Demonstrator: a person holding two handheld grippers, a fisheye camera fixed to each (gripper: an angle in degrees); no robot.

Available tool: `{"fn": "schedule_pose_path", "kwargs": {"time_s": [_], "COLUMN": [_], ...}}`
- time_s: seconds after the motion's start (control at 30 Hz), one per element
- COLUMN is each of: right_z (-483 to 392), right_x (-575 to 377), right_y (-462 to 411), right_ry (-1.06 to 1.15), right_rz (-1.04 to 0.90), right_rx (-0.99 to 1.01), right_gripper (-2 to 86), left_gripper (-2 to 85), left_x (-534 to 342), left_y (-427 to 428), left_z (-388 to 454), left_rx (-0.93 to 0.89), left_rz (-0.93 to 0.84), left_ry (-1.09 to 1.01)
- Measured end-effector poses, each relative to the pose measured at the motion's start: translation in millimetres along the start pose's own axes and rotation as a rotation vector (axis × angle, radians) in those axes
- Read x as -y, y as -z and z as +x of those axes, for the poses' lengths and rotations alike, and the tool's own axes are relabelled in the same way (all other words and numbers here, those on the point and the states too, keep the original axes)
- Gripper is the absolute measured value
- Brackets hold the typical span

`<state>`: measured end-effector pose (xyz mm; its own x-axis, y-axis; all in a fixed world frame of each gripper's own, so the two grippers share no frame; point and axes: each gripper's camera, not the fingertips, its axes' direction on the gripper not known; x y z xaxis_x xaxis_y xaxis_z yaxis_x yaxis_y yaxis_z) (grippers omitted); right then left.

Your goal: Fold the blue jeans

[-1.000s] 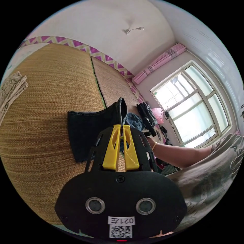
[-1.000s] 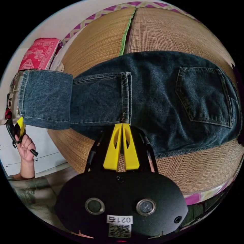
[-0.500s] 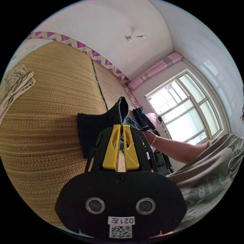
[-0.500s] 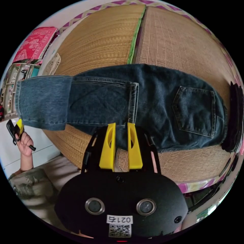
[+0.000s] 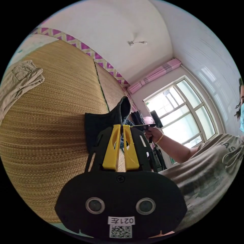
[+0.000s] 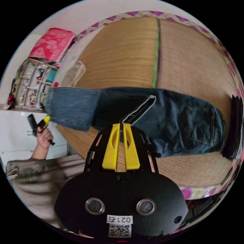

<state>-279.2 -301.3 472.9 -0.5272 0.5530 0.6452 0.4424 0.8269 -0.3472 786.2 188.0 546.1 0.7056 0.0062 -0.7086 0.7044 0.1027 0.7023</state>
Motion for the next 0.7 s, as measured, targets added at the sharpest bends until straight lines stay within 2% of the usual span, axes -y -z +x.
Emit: {"fn": "schedule_pose_path", "kwargs": {"time_s": [0.17,0.27,0.33,0.43,0.5,0.57,0.7], "right_z": [-131.4,-220.7,-287.3,-344.7,-359.4,-362.6,-340.4], "right_x": [37.6,64.9,86.3,98.7,99.7,96.7,83.8], "right_y": [32.8,17.5,-25.5,-107.6,-150.6,-166.1,-148.7], "right_ry": [0.282,0.459,0.567,0.671,0.671,0.64,0.61], "right_rz": [0.03,0.018,-0.044,-0.154,-0.277,-0.322,-0.315], "right_rx": [0.152,0.219,0.187,0.109,0.144,0.201,0.203], "right_gripper": [0.4,0.6,0.9,1.7,3.4,4.2,1.7], "left_gripper": [-0.9,-0.8,-0.5,1.3,3.7,3.8,1.4], "left_x": [-9.1,-22.0,-36.1,-76.0,-119.3,-143.9,-147.7], "left_y": [89.9,130.5,141.1,158.0,179.7,198.9,200.4], "left_z": [-37.8,-73.1,-104.5,-177.8,-229.6,-239.2,-206.8], "left_rx": [0.053,0.162,0.184,0.201,0.119,0.132,0.165], "left_rz": [0.128,0.07,0.026,0.019,0.088,0.146,0.108], "left_ry": [0.069,0.131,0.175,0.36,0.54,0.594,0.485]}}
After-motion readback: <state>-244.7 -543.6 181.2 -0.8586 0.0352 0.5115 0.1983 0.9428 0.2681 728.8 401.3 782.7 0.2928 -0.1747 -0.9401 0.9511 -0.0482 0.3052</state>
